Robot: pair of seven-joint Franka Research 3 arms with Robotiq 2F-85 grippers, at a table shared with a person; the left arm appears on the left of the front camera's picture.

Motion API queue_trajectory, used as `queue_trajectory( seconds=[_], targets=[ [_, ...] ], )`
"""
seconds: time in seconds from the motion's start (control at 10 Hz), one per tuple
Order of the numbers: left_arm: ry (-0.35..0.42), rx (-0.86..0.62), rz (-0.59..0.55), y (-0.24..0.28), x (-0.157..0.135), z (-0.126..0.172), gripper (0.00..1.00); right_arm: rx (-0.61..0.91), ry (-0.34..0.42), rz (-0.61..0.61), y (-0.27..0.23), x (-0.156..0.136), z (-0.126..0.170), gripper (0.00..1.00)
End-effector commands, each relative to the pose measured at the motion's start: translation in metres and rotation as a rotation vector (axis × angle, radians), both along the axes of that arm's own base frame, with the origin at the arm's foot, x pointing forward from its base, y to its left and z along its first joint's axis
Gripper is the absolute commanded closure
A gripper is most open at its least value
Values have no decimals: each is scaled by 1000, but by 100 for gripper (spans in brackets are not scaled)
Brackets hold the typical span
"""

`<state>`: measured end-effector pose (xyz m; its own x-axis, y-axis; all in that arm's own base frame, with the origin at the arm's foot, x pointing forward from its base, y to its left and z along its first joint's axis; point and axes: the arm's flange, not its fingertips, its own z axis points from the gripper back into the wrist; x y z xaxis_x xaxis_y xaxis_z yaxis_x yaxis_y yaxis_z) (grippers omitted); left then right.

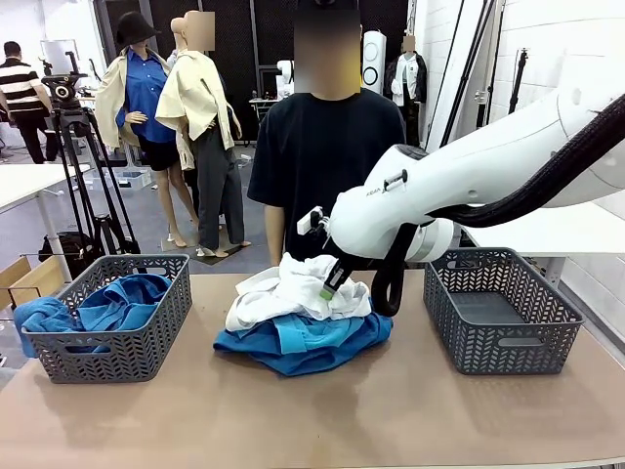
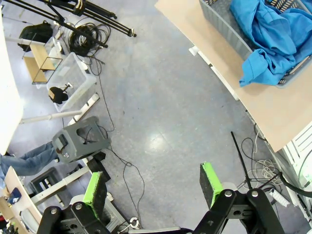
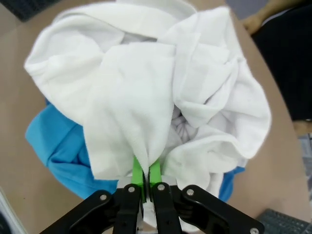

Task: Sort the tops and bottoms.
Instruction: Lift clothes from the center of the table with your right hand.

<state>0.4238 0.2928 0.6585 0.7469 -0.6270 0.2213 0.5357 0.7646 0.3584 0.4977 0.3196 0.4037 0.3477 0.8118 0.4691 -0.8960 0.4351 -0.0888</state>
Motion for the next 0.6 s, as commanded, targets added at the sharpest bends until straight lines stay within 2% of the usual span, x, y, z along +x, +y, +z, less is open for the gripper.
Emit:
queue_trajectory(
  seconds=[0.0, 0.3, 0.4, 0.5],
  targets=[
    [3, 10, 1, 1, -2, 1, 0, 37, -39, 2, -16, 3, 35, 100],
    [3, 10, 1, 1, -2, 1, 0, 68, -203, 14, -31, 13, 129, 100],
    [3, 10, 1, 1, -2, 1, 0, 75, -275, 20, -30, 15, 167, 100],
    [3, 10, 1, 1, -2, 1, 0, 88, -379, 12, -27, 11, 222, 100]
  ],
)
